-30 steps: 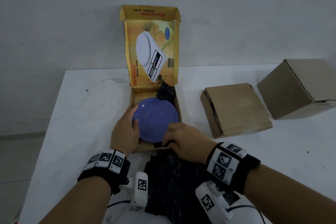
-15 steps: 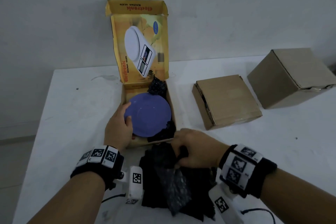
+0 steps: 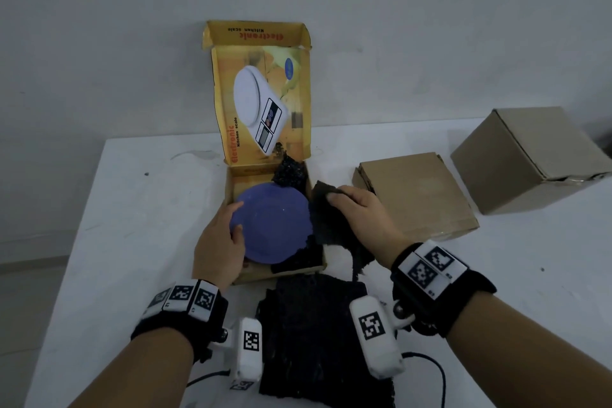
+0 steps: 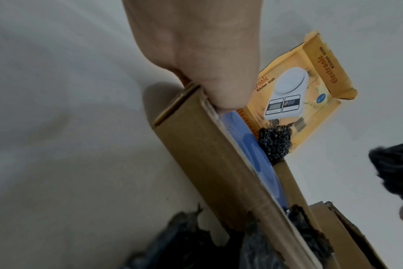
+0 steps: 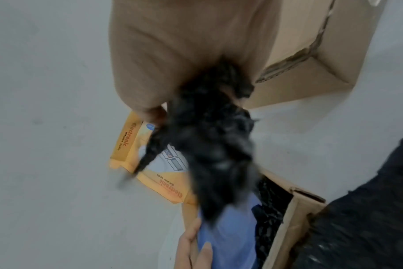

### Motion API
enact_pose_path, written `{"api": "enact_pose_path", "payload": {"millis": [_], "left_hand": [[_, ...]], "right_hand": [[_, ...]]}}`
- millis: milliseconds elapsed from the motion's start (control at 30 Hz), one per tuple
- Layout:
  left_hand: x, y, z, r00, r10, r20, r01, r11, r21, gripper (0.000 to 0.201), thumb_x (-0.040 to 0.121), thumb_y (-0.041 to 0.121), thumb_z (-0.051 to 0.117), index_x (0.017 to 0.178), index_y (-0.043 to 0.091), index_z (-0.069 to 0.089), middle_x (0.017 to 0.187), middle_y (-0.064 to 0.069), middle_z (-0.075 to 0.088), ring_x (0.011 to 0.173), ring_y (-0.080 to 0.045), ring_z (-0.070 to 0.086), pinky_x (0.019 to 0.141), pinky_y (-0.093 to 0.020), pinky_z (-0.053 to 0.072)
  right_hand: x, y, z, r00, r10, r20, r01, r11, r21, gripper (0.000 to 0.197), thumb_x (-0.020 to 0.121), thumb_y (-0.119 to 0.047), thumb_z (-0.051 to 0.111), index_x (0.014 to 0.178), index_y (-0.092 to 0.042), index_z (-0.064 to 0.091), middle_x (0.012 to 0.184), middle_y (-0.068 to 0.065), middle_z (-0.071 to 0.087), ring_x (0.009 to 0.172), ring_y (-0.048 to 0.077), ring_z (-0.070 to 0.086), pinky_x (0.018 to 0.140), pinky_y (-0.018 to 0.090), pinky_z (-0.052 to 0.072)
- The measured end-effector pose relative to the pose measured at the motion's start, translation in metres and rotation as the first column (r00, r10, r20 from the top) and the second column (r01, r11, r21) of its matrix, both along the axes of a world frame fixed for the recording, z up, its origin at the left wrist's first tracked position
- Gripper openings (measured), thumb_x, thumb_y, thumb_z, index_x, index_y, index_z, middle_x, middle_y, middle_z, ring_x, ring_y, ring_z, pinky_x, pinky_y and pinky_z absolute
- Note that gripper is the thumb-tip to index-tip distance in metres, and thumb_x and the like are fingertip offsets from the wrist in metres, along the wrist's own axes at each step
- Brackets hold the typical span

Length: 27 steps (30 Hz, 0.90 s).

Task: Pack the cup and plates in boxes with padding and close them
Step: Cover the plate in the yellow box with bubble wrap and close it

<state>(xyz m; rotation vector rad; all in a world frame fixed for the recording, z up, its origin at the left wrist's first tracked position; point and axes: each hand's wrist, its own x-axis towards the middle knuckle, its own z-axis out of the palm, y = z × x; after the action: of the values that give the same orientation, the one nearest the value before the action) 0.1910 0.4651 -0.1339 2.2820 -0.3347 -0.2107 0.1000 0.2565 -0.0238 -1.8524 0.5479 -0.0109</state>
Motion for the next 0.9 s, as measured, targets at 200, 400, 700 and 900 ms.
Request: {"api": "enact_pose_path", "payload": {"millis": [200, 400, 700, 900], "left_hand": [[0.001, 0.002, -0.001, 1.0, -0.005, 0.004, 0.005, 1.0, 0.001, 0.041, 0.098, 0.017, 0.042, 0.139, 0.026, 0.041, 0.14, -0.002, 0.05, 0.121, -0.025, 0.051, 0.095, -0.033, 0.04], [0.0, 0.001, 0.003, 1.0, -0.002, 0.01, 0.002, 1.0, 0.003, 0.043, 0.101, 0.025, 0.036, 0.143, 0.024, 0.038, 0.144, 0.0, 0.047, 0.128, -0.022, 0.046, 0.103, -0.03, 0.035], [0.002, 0.006, 0.001, 0.997, 0.033, -0.071, -0.043, 0.99, -0.138, 0.041, 0.098, 0.018, 0.034, 0.135, 0.027, 0.049, 0.136, 0.0, 0.054, 0.122, -0.022, 0.051, 0.096, -0.021, 0.034], [0.01, 0.016, 0.001, 0.999, -0.007, -0.033, 0.003, 0.993, -0.121, 0.053, 0.085, 0.032, 0.028, 0.131, 0.031, 0.055, 0.13, -0.002, 0.061, 0.113, -0.026, 0.058, 0.091, -0.022, 0.041]], "right_hand": [[0.02, 0.01, -0.008, 0.987, -0.153, -0.047, 0.16, 0.949, 0.271, 0.024, 0.086, -0.017, 0.067, 0.08, -0.007, 0.047, 0.077, 0.024, 0.055, 0.05, 0.028, 0.057, 0.051, 0.032, 0.048], [0.039, 0.018, -0.007, 0.985, -0.159, 0.059, 0.156, 0.986, 0.051, 0.035, 0.091, -0.039, 0.057, 0.065, -0.015, 0.056, 0.053, -0.005, 0.051, 0.048, 0.009, 0.044, 0.052, 0.022, 0.037], [0.051, 0.026, -0.018, 0.991, -0.113, -0.067, 0.125, 0.967, 0.222, 0.033, 0.089, 0.003, 0.036, 0.114, -0.017, 0.042, 0.082, 0.009, 0.052, 0.067, 0.02, 0.048, 0.056, 0.03, 0.038], [0.039, 0.06, -0.037, 0.996, 0.078, -0.05, -0.08, 0.996, -0.03, 0.034, 0.081, 0.006, 0.049, 0.081, -0.027, 0.044, 0.092, 0.007, 0.056, 0.087, 0.025, 0.057, 0.073, 0.037, 0.049]]}}
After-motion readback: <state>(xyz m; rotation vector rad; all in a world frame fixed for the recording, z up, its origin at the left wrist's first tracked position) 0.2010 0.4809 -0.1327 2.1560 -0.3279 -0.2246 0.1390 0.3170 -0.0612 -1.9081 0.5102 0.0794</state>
